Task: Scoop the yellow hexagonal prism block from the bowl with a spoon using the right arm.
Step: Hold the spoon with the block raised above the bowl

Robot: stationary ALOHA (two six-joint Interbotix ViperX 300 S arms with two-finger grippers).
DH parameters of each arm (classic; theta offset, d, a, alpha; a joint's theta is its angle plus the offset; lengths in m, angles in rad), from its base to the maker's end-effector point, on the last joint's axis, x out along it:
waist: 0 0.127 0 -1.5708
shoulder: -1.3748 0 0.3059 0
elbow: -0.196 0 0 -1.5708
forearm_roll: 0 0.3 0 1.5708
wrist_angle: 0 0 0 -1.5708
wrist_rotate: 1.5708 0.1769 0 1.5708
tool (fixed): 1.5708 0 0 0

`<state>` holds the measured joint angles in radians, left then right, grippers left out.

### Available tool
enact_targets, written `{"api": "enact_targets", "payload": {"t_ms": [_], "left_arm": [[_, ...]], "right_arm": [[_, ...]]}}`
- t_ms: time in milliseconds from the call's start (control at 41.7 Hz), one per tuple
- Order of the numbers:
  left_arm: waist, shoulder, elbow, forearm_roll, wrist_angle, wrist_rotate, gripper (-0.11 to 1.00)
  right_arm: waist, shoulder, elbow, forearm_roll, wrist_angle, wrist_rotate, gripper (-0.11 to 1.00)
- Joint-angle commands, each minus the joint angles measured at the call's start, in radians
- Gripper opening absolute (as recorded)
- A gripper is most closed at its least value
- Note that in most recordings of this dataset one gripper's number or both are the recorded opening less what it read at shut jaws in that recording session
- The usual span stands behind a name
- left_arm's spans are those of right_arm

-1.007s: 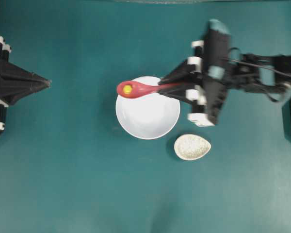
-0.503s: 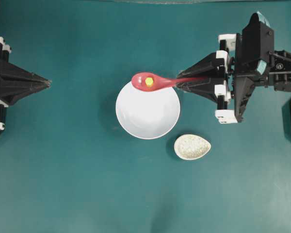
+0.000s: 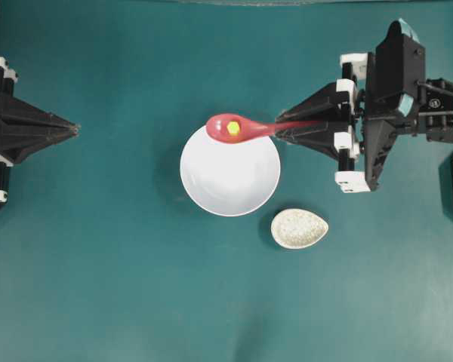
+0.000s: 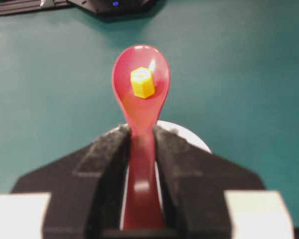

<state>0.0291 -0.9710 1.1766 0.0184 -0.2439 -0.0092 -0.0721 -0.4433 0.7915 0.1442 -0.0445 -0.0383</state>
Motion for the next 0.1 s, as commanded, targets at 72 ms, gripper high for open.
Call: {"api": "enact_targets", "payload": {"t_ms": [72], "left_arm": [[0.002,0.005,-0.023,0.003,-0.005,0.0,0.01]], "right_arm": [[0.003,-0.011,-0.011,0.0,0.014,0.002,0.23]]}}
